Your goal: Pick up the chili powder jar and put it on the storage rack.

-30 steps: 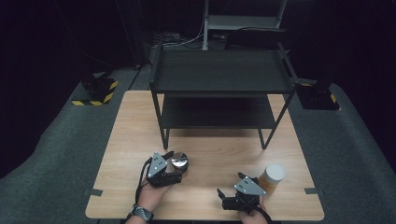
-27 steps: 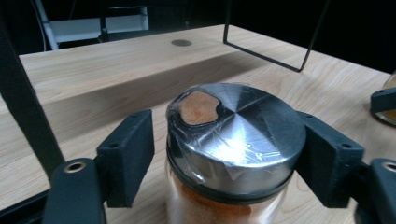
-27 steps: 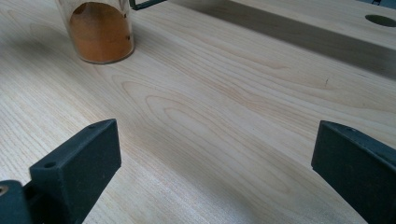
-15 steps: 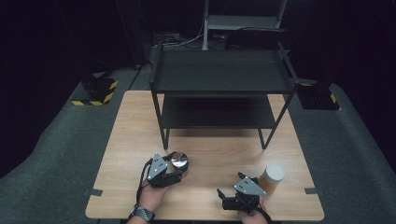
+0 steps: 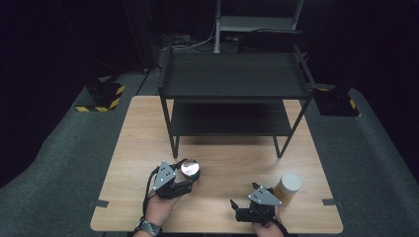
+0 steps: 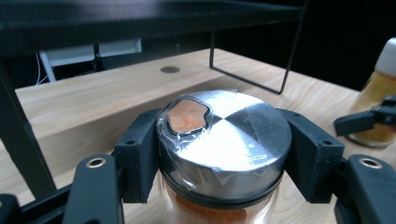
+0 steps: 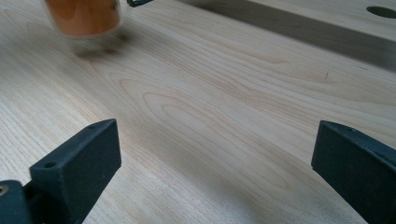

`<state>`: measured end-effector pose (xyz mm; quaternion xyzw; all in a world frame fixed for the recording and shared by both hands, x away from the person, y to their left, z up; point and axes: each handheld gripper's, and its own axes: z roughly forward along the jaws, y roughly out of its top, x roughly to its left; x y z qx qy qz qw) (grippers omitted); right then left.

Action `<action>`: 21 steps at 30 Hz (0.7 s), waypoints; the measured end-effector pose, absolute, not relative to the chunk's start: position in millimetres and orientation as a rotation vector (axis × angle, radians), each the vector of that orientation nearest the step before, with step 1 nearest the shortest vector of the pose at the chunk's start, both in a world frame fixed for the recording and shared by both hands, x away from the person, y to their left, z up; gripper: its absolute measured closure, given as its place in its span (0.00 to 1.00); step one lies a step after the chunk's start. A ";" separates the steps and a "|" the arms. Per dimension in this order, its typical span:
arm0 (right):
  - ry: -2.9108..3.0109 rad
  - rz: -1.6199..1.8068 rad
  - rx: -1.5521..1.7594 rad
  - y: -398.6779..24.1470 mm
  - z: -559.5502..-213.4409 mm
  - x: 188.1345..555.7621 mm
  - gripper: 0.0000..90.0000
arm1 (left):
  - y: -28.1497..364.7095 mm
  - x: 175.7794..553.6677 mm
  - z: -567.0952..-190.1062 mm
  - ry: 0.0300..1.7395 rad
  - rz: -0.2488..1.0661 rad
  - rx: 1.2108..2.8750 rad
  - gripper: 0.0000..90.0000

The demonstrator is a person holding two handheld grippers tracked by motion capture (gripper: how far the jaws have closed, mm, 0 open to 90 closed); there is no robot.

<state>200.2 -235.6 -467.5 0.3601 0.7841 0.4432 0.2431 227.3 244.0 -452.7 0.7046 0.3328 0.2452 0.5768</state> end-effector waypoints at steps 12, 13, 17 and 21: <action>2.143 1.215 0.981 -236.1 -467.8 200.3 0.01 | 240.8 219.4 -423.0 0.739 0.605 1.643 0.39; 2.143 1.215 0.981 -236.1 -467.8 200.2 0.01 | 240.8 219.6 -420.5 0.741 0.601 1.637 0.39; 2.143 1.216 0.977 -236.2 -468.0 200.1 0.01 | 241.1 220.0 -409.4 0.735 0.608 1.634 0.39; 2.138 1.222 0.986 -236.9 -468.3 200.1 0.01 | 241.9 219.5 -398.4 0.726 0.617 1.621 0.39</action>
